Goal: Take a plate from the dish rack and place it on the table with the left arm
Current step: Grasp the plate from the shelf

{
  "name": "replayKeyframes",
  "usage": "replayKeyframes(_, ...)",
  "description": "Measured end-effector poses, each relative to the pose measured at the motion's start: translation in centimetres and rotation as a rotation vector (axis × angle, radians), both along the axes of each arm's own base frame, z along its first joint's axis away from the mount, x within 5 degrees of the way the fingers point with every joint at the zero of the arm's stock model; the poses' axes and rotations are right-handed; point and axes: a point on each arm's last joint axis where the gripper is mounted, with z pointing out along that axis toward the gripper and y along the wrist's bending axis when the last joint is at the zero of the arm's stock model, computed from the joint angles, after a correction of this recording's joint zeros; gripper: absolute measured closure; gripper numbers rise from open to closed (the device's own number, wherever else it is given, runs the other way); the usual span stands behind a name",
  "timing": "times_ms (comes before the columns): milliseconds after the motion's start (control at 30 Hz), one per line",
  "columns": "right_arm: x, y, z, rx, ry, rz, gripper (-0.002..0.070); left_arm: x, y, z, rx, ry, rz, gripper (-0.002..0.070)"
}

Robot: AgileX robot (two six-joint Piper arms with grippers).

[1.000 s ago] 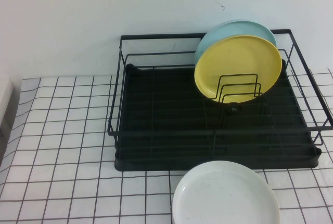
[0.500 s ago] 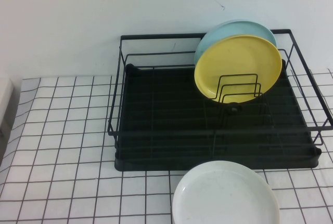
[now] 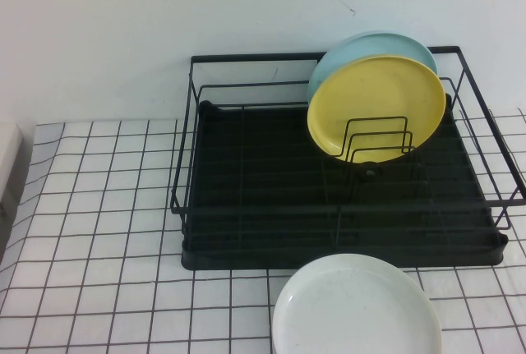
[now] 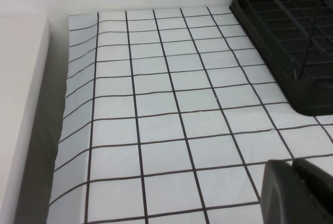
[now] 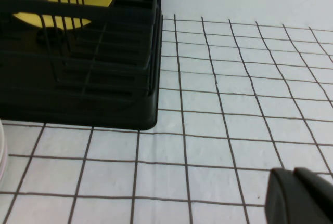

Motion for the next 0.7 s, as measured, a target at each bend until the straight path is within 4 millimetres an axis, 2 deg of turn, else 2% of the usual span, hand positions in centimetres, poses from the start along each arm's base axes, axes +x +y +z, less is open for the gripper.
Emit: replayKeyframes(700,0.0,0.0,0.0,0.0,0.0,0.0,0.0679,0.07,0.24,0.11,0.107,-0.028,-0.004,0.0678)
